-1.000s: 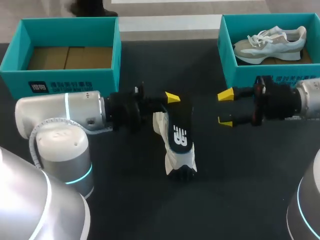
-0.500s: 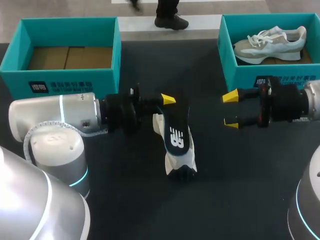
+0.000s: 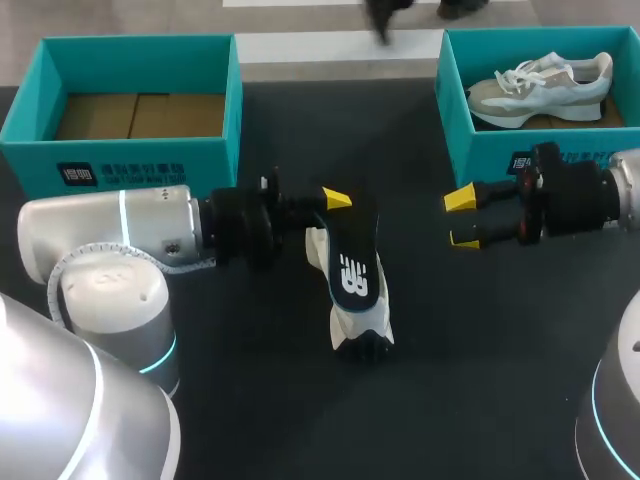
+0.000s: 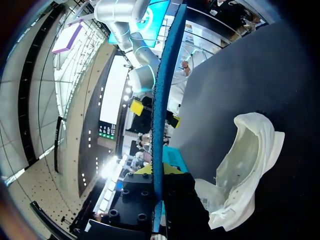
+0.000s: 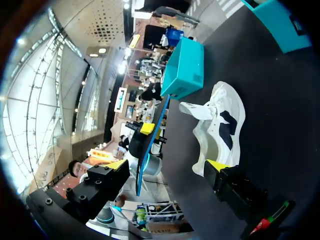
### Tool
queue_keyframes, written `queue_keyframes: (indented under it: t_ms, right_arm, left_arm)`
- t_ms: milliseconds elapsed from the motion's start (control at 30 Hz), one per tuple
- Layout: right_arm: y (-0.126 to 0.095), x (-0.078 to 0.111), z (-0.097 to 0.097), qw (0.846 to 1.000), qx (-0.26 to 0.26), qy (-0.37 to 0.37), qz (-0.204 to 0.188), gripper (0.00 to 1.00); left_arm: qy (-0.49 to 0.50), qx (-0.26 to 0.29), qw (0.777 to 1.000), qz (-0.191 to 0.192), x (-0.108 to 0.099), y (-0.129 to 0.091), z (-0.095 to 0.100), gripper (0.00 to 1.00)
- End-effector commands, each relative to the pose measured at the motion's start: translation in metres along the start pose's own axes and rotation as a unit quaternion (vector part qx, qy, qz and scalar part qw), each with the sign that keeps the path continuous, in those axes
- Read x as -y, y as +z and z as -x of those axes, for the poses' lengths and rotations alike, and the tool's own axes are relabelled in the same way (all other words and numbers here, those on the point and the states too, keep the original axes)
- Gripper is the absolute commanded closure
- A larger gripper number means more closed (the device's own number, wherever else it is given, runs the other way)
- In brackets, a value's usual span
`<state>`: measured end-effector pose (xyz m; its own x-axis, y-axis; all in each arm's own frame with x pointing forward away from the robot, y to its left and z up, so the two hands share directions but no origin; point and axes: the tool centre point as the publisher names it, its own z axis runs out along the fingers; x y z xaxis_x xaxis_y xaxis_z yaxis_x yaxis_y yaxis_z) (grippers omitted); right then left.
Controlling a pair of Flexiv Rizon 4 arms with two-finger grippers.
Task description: Take the shoe out of the shoebox, open the shoe tongue, remove and reinsert the insole, then place the shoe into the shoebox
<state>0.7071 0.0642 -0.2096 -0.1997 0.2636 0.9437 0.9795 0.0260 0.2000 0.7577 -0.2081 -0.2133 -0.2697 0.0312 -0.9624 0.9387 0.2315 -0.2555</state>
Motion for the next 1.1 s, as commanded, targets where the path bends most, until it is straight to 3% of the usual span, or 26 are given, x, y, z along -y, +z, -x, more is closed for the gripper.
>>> queue_keyframes:
  t_ms: [33,233,933,1033,1100]
  right_arm:
    - [0.000,0.002,-0.008,0.948,0.078,-0.306,-0.038,0.00]
    - [0.005,-0.001,-0.013,0.862,0.060,-0.486,-0.129,0.00]
    - [0.005,-0.001,-0.013,0.862,0.060,-0.486,-0.129,0.00]
    - [0.011,-0.011,-0.006,0.827,0.110,-0.541,-0.104,0.00]
    - [0.011,-0.016,-0.001,0.804,0.143,-0.566,-0.115,0.00]
  left_arm:
    - [0.000,-0.001,1.000,0.001,0.001,0.001,0.000,1.00]
    - [0.000,-0.001,1.000,0.001,0.001,0.001,0.000,1.00]
    - [0.000,-0.001,1.000,0.001,0.001,0.001,0.000,1.00]
    - [-0.059,-0.008,0.998,-0.027,0.009,-0.013,0.000,1.00]
    - [-0.093,-0.011,0.995,-0.039,0.014,-0.023,0.003,1.00]
